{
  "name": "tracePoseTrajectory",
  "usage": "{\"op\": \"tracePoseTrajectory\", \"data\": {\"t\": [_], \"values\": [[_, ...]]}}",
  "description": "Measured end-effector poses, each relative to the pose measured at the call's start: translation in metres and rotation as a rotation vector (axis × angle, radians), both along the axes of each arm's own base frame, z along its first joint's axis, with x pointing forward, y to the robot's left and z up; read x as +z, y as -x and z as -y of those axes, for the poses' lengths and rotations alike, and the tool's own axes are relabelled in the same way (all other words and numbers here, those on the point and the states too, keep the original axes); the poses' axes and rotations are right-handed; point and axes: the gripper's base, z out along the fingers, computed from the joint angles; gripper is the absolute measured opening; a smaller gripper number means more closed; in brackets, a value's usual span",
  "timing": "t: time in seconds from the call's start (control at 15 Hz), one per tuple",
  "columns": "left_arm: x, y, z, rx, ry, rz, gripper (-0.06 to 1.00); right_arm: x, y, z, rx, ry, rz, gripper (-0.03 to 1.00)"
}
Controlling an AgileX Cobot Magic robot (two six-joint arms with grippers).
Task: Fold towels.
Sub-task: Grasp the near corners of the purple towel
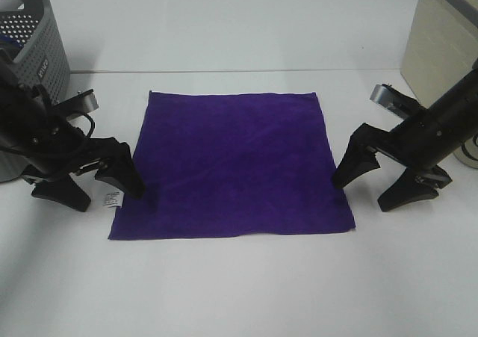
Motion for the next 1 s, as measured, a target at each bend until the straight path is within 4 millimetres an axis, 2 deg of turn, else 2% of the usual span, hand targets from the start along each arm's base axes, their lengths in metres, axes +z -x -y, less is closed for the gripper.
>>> {"op": "tracePoseTrajectory", "data": {"t": [0.13,0.27,0.53,0.6,0.73,0.8,1.0], "values": [[0.0,0.001,0.002,-0.007,0.004,-0.007,0.99,-0.001,-0.001,0.0,-0.028,0.011,-0.009,0.9],[-0.002,0.003,0.013,-0.014,0.009,-0.028,0.98,-0.002,0.0,-0.005,-0.024,0.035,-0.01,0.88],[-0.01,-0.001,0.055,-0.035,0.037,-0.081,0.89,-0.002,0.001,-0.049,0.052,0.077,0.055,0.81],[-0.012,-0.002,0.065,-0.042,0.039,-0.085,0.86,-0.003,0.001,-0.059,0.055,0.088,0.073,0.78],[-0.015,-0.006,0.077,-0.024,0.043,-0.101,0.77,-0.008,0.001,-0.077,0.056,0.116,0.115,0.65],[-0.017,-0.008,0.08,-0.007,0.045,-0.119,0.71,-0.011,0.001,-0.082,0.058,0.119,0.118,0.53],[-0.019,-0.009,0.081,-0.004,0.048,-0.135,0.64,-0.018,0.0,-0.089,0.013,0.087,0.086,0.41]]}}
